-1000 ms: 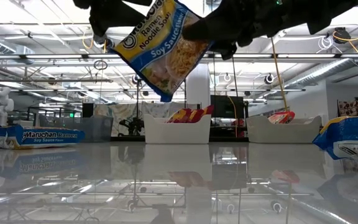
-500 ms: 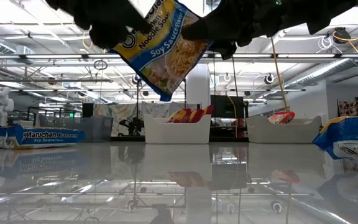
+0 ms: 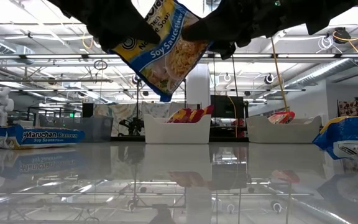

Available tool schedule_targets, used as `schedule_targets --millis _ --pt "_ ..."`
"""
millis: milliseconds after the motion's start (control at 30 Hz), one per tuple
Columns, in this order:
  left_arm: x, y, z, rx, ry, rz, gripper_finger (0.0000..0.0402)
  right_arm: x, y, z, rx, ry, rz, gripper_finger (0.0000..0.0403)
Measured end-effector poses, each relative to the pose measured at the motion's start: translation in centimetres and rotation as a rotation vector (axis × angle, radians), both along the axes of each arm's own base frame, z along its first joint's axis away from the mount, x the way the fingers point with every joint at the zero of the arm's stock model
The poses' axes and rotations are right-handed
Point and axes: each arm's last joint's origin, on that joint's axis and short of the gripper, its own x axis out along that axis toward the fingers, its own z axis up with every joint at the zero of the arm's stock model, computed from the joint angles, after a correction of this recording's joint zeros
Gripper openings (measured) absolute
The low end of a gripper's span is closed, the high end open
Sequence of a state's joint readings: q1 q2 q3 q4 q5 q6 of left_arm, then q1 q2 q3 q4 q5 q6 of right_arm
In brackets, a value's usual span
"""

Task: Sort Maruchan noodles
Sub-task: Put the middle blue noodle pack into the black bin

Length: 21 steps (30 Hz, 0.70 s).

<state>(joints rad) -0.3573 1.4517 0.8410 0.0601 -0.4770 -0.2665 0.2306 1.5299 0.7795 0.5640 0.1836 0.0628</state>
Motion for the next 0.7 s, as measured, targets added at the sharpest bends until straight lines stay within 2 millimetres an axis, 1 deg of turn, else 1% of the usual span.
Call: schedule_targets --millis 167,233,333,633,700 --pt "0.06 0.14 0.01 0.029 0.005 -0.016 0.0173 0.01 -0.06 -0.01 -0.002 0.002 -0.013 0.0107" --pt "0.09 0.13 0.07 0.042 0.001 -0.023 0.015 0.0 -0.1 -0.02 -0.005 0.002 -0.028 0.0111" --pt "0.12 0.19 0.16 0.076 -0.006 -0.012 0.0126 0.0 -0.16 -0.03 -0.014 0.002 -0.05 0.012" --pt "0.13 0.23 0.22 0.087 -0.014 0.008 0.0124 -0.01 -0.18 0.01 -0.014 0.0 -0.058 0.0125" --pt "0.14 0.16 0.29 0.083 -0.023 0.008 0.0124 -0.19 -0.23 0.32 -0.013 -0.001 -0.06 0.013"
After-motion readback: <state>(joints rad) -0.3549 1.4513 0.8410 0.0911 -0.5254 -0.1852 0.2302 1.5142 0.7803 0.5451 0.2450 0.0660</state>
